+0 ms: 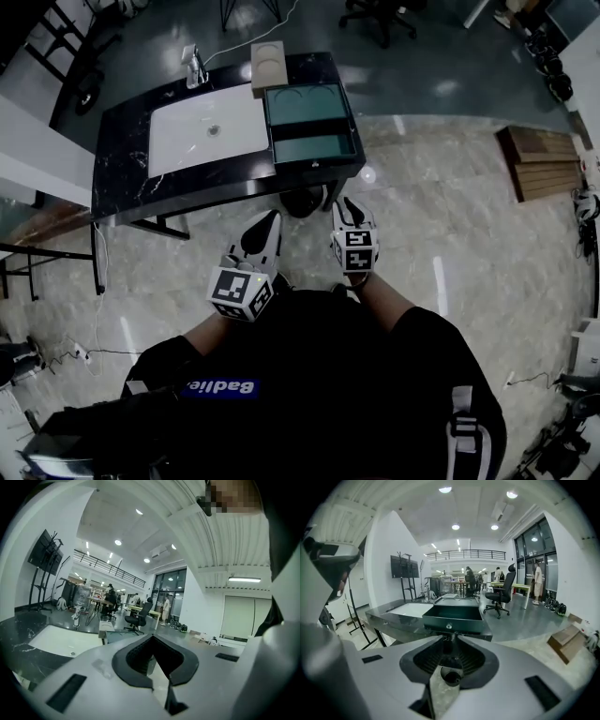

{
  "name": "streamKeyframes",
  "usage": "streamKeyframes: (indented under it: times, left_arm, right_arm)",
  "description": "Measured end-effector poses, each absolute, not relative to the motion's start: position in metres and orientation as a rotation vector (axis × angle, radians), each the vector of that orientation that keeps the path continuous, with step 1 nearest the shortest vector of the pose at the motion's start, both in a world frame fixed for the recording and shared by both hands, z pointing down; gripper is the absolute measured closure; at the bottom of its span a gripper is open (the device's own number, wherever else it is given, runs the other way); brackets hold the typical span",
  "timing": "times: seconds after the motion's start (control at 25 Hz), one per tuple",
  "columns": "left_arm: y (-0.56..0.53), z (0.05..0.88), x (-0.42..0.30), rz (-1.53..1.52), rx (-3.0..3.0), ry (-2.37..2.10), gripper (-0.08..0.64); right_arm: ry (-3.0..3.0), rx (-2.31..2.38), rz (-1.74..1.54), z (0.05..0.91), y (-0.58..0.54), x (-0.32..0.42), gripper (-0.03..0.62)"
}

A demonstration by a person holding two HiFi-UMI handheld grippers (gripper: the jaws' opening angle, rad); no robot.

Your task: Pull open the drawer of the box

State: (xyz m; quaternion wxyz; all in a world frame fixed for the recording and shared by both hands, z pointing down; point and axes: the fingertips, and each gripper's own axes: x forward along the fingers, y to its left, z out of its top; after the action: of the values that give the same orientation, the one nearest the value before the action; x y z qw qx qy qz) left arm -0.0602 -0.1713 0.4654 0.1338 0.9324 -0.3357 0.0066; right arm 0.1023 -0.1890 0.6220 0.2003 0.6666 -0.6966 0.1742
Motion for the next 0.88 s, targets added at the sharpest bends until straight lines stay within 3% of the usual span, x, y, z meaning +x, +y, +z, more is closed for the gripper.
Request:
streamKeyframes:
  times: [0.88]
  left_arm:
    - [-0.044, 0.460, 0.043, 0.139, 2.674, -1.161, 0.568]
  right_arm:
    - [-2.363, 1.718, 0.347, 0.522, -0.067, 0.150, 0.520]
